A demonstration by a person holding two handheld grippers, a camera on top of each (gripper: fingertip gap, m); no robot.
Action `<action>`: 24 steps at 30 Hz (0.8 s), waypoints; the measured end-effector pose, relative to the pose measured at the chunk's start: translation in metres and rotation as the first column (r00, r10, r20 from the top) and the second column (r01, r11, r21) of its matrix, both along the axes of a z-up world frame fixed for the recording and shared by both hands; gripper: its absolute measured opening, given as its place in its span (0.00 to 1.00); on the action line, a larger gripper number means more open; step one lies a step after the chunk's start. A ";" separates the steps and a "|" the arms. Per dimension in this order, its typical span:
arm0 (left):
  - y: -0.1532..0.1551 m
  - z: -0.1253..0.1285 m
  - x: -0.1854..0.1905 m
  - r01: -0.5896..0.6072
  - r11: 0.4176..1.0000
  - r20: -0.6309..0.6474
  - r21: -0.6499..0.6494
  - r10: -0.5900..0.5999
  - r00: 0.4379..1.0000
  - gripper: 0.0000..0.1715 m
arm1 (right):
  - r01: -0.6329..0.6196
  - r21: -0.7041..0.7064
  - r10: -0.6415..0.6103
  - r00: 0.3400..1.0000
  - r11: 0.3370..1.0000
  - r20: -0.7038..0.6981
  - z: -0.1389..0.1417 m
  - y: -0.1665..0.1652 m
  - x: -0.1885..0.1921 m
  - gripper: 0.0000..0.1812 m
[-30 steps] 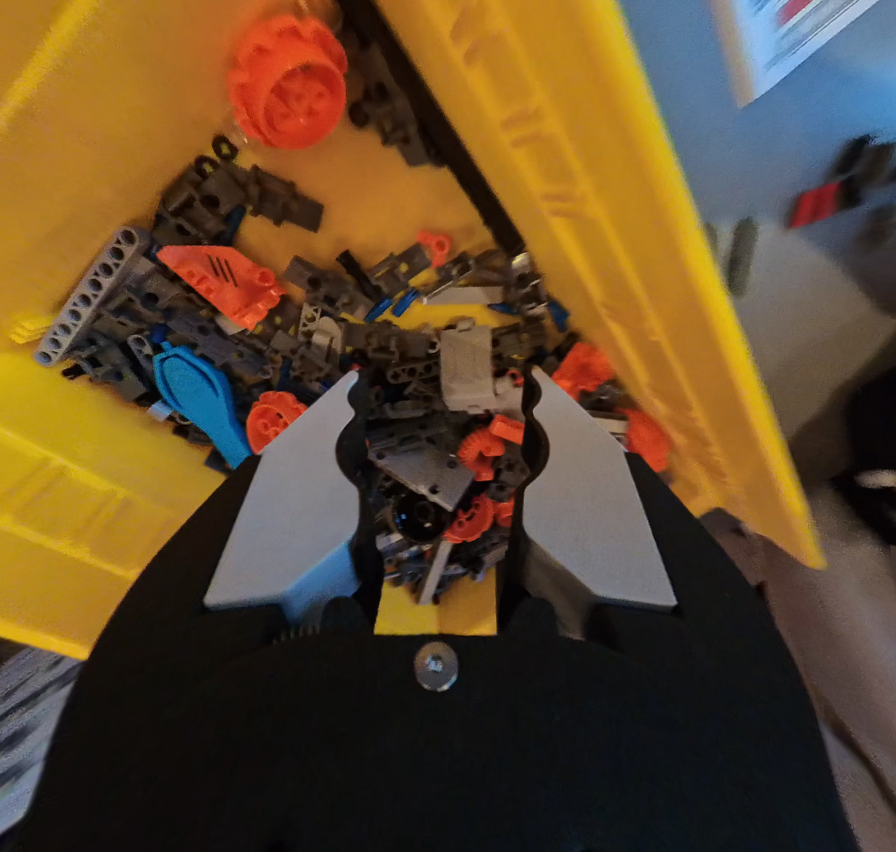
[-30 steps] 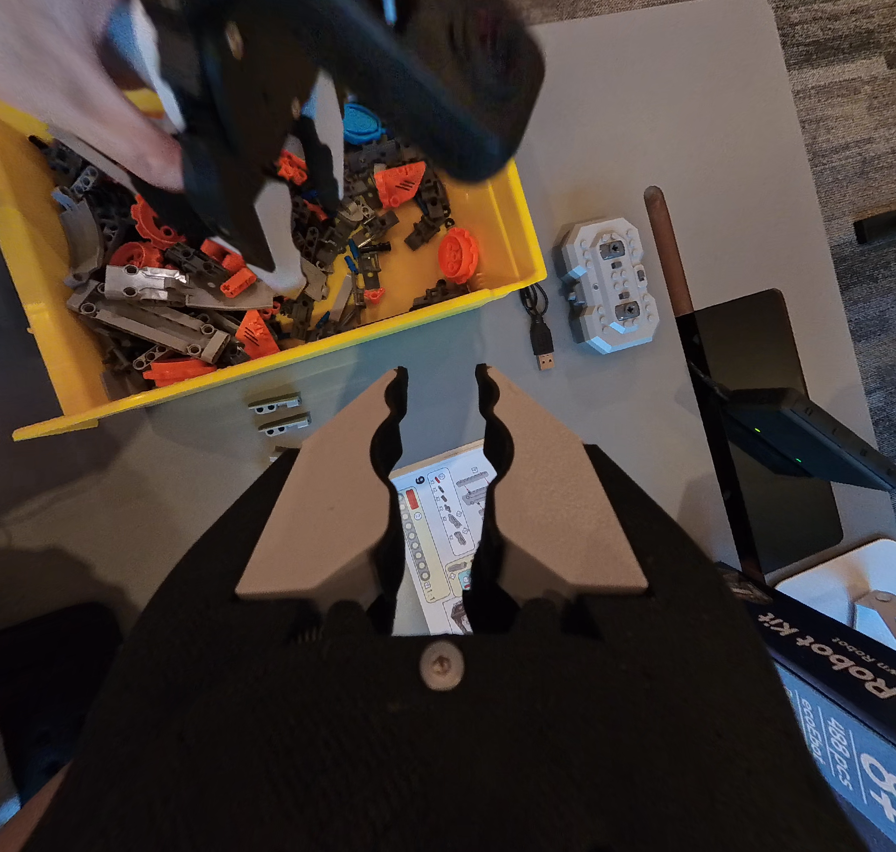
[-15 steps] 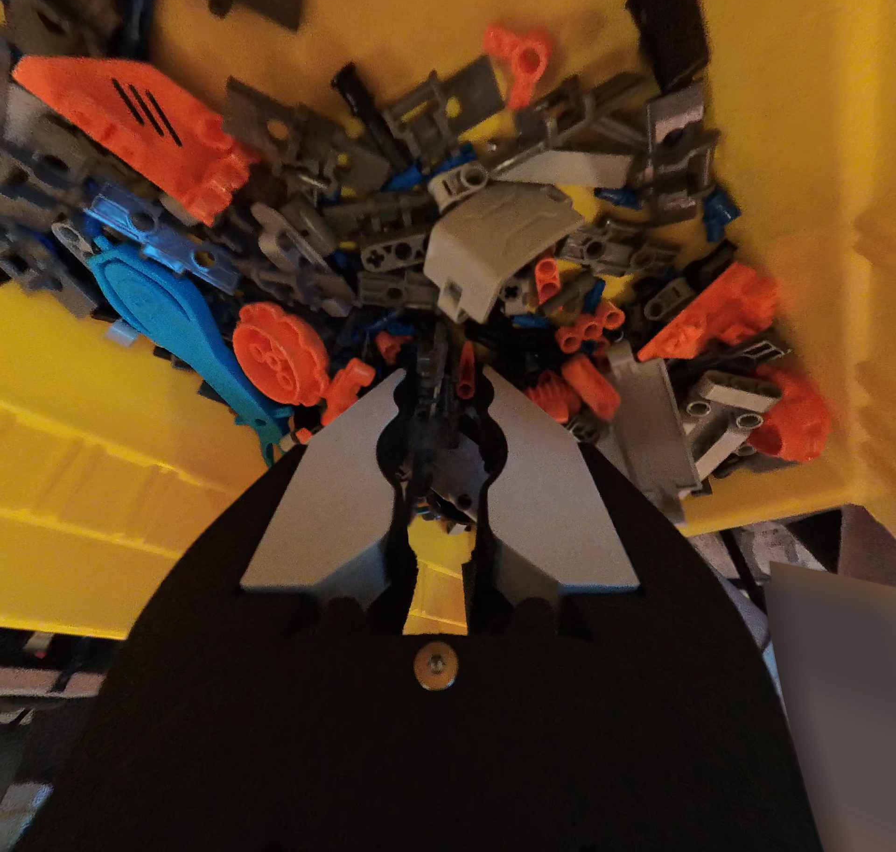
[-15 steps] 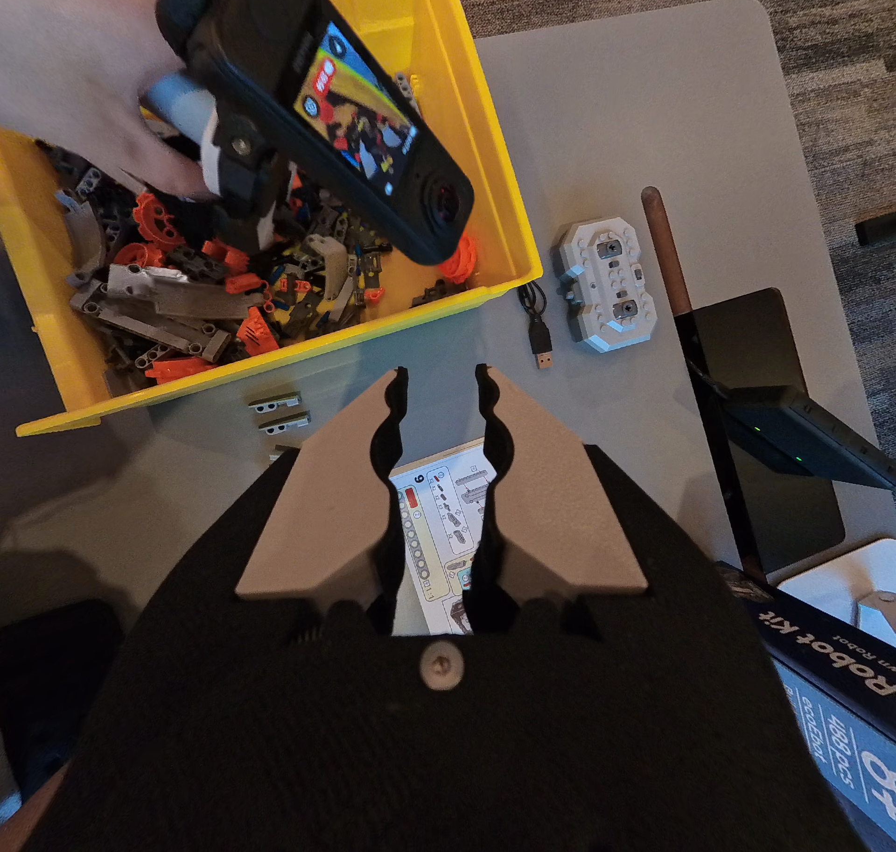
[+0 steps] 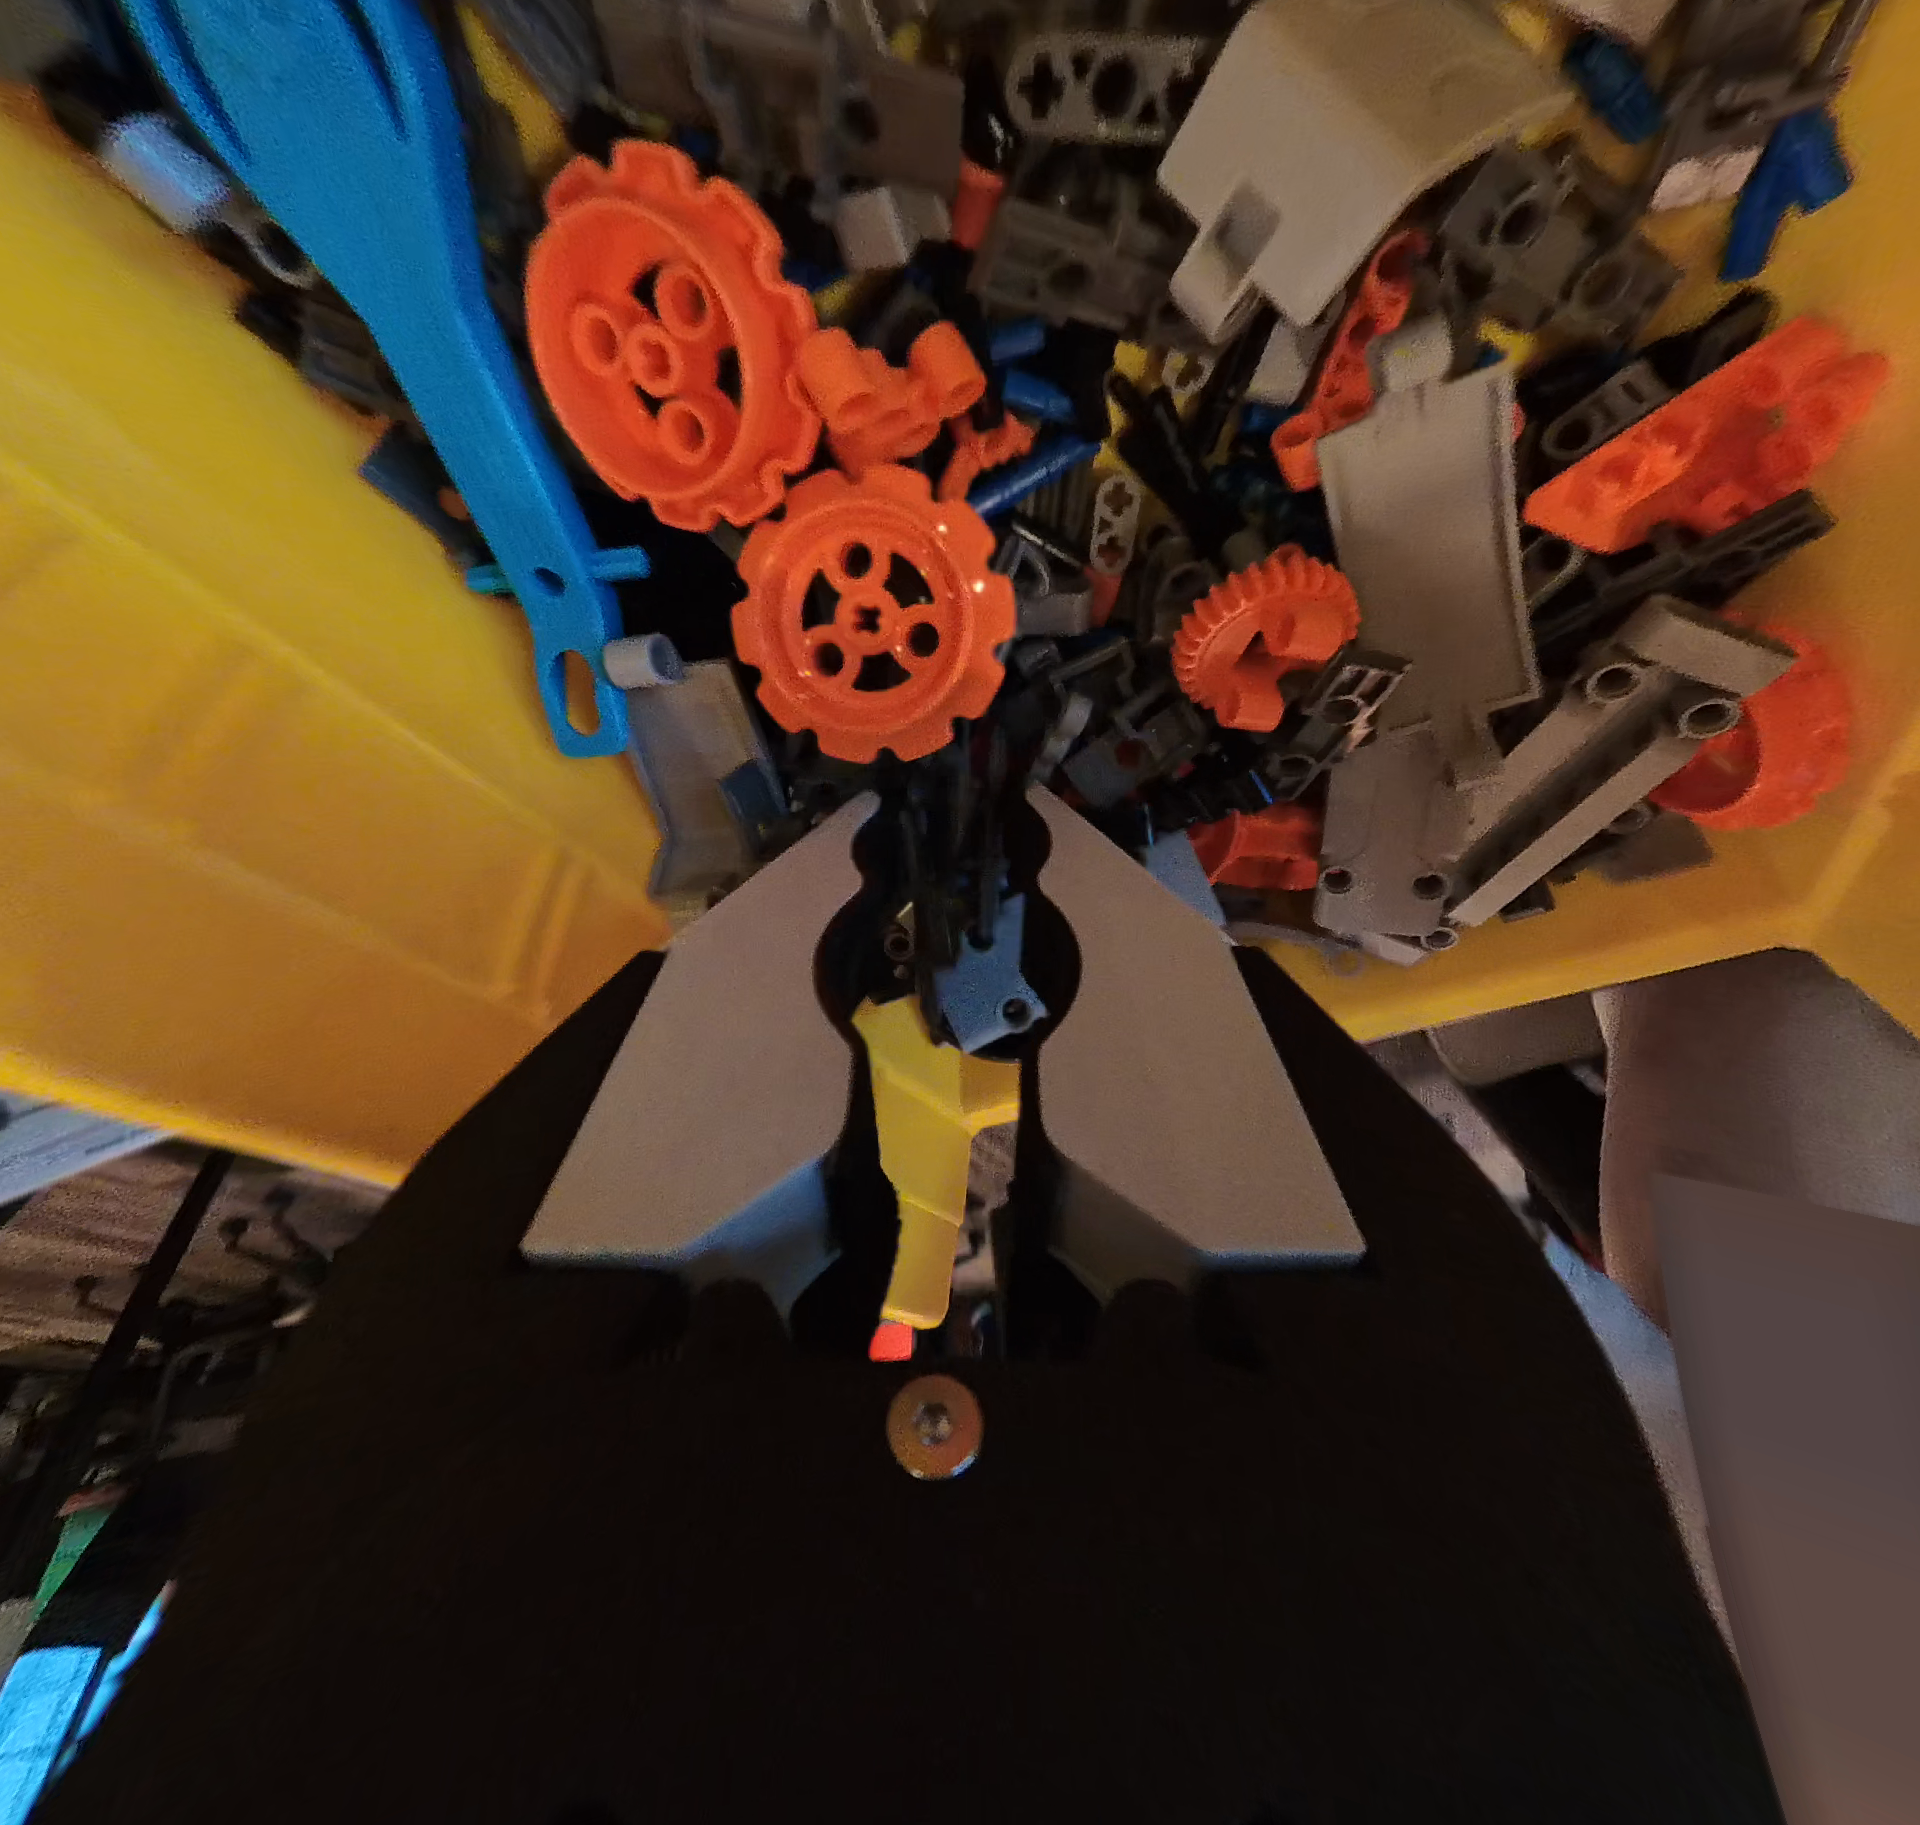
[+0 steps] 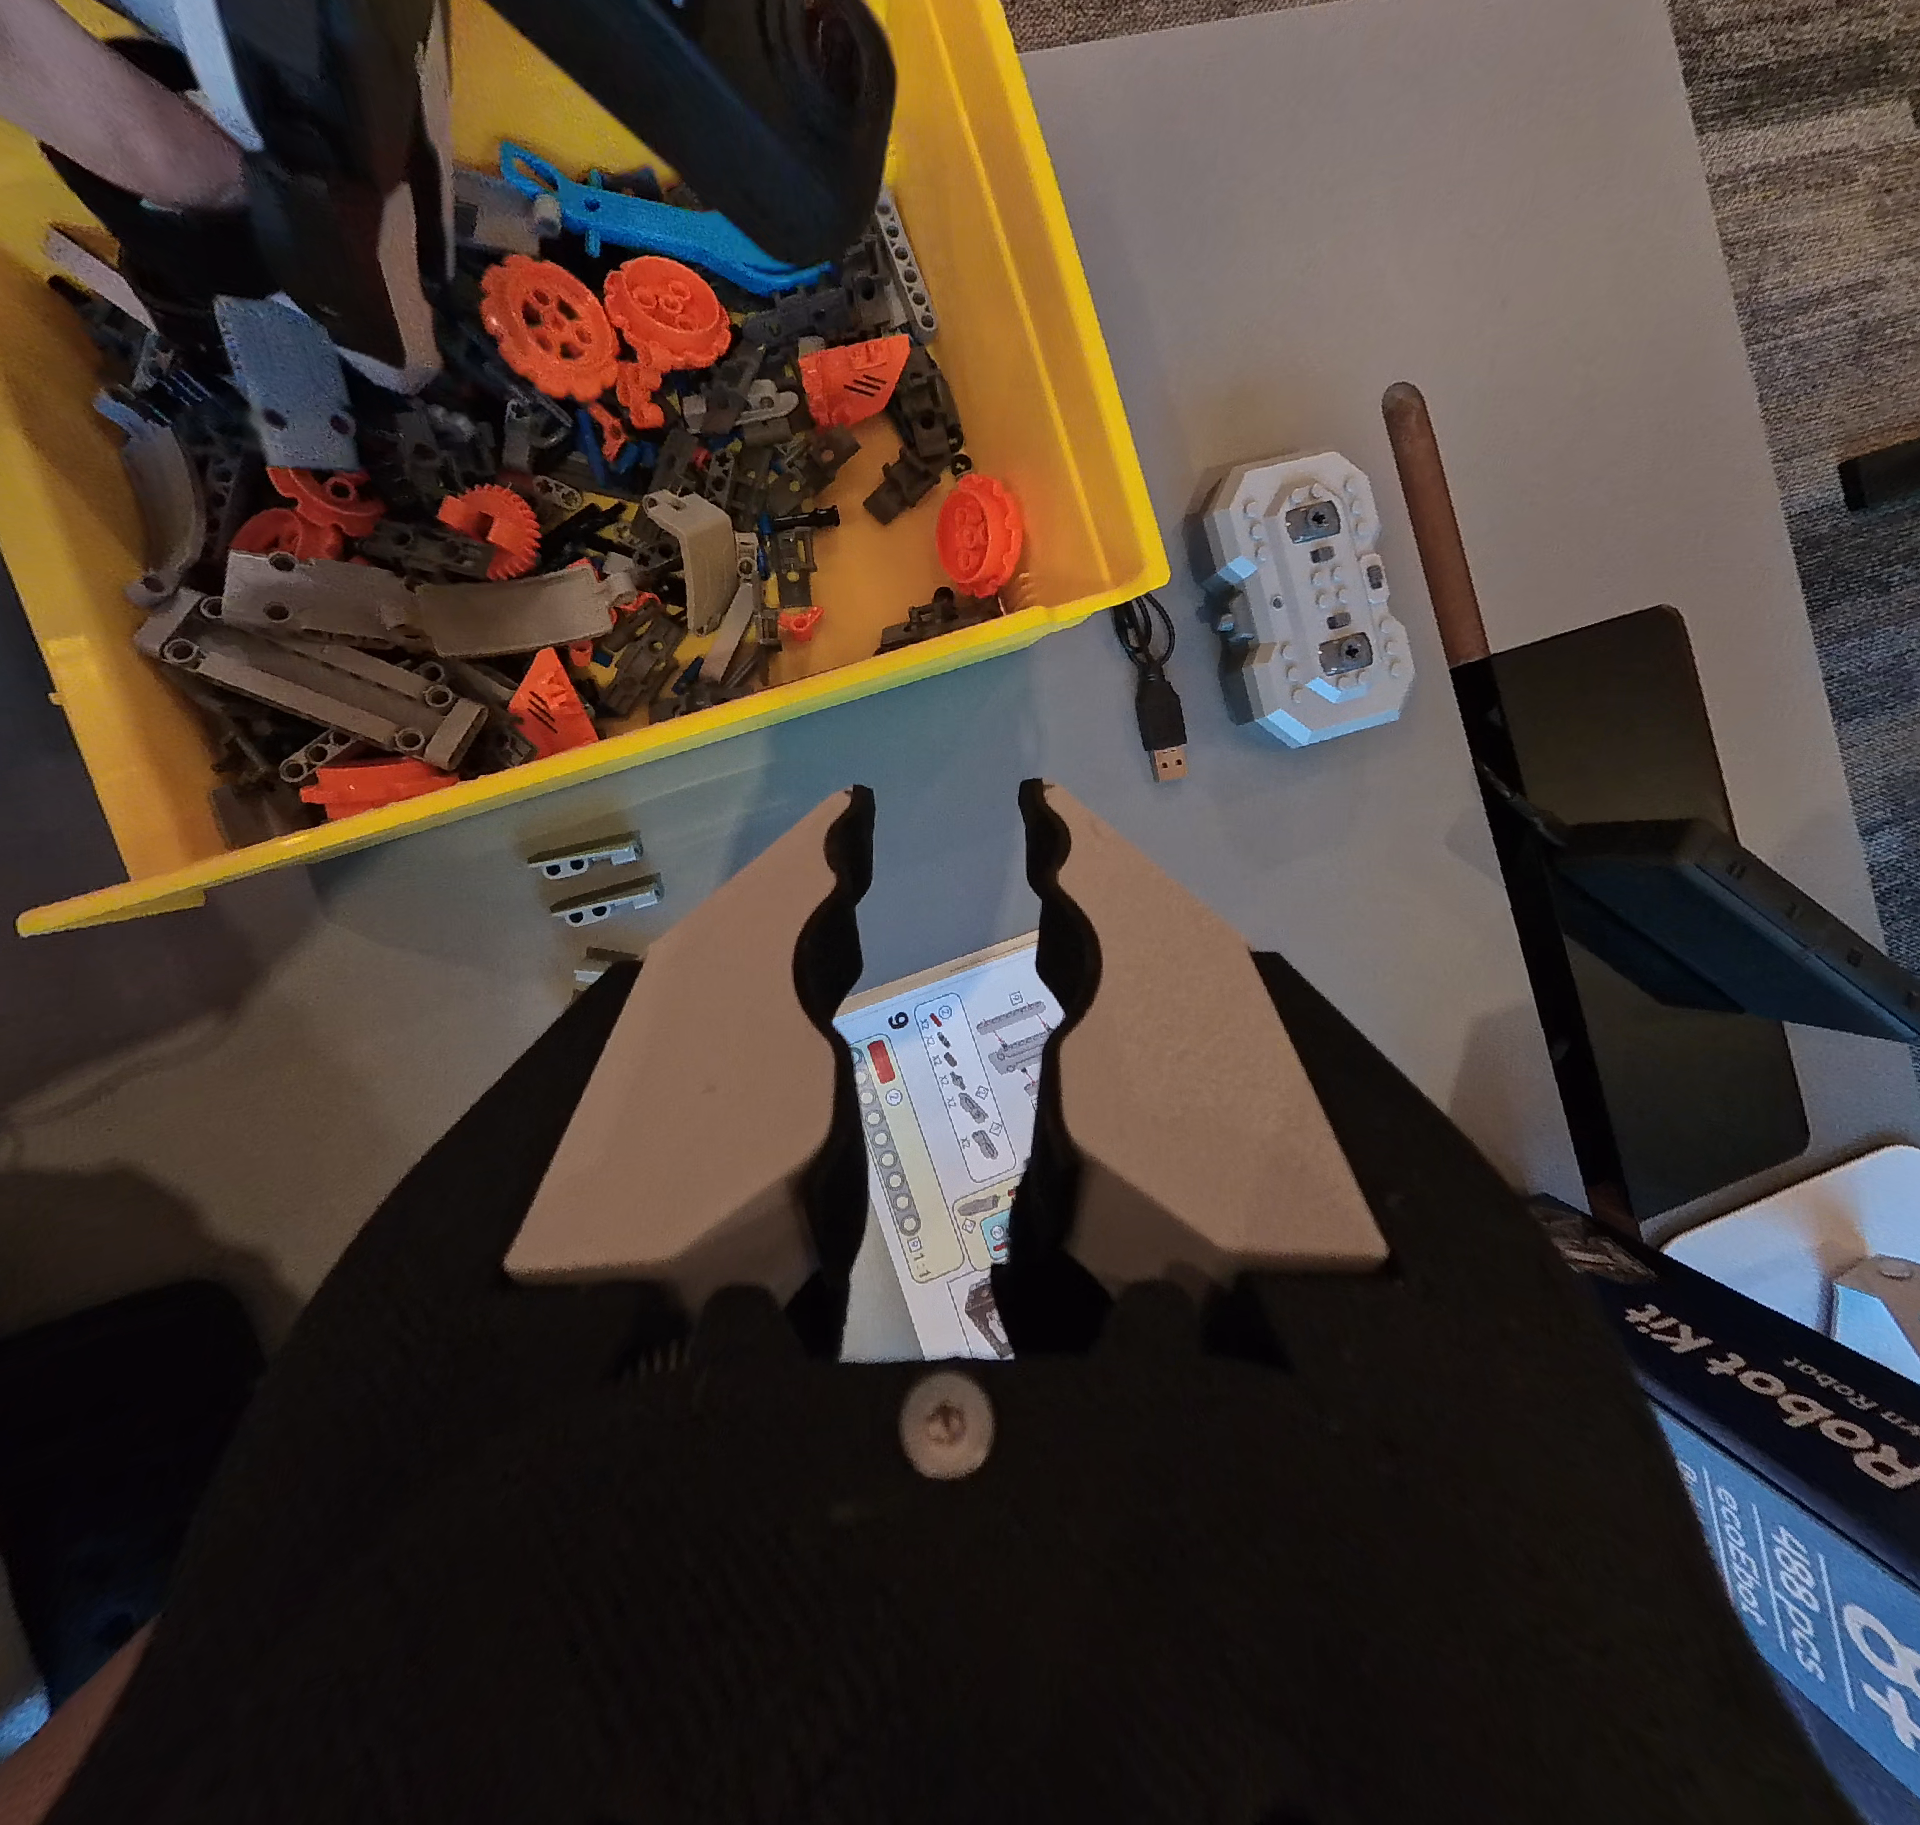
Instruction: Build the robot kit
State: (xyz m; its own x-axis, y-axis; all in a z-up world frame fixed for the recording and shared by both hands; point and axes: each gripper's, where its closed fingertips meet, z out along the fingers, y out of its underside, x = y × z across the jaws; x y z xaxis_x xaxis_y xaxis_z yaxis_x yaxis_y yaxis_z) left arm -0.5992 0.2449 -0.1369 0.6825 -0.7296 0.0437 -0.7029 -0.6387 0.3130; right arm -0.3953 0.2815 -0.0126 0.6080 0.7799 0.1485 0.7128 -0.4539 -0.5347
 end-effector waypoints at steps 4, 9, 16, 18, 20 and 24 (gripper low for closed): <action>0.023 0.017 0.015 0.039 0.982 0.037 0.183 -0.046 0.998 0.32 | -0.001 0.001 0.001 1.000 1.000 0.002 0.000 0.000 -0.001 0.16; 0.033 0.021 0.075 0.115 0.964 0.243 0.241 -0.175 0.954 0.34 | -0.002 0.001 0.002 1.000 1.000 0.004 0.000 -0.001 0.000 0.16; 0.046 -0.014 0.084 0.155 0.960 0.092 0.231 -0.180 0.979 0.57 | 0.004 0.003 -0.004 1.000 1.000 -0.004 0.001 0.000 0.002 0.16; 0.049 -0.020 0.080 0.177 0.955 0.018 0.236 -0.187 0.982 0.56 | 0.004 0.000 -0.004 1.000 1.000 -0.004 0.001 0.000 0.002 0.16; 0.052 -0.022 0.082 0.172 0.952 0.005 0.253 -0.179 0.984 0.53 | 0.001 0.001 -0.001 1.000 1.000 -0.003 0.001 -0.001 0.002 0.16; 0.052 -0.023 0.069 0.174 0.956 -0.026 0.235 -0.173 0.985 0.43 | 0.001 0.005 -0.001 1.000 1.000 -0.007 0.002 -0.001 0.002 0.16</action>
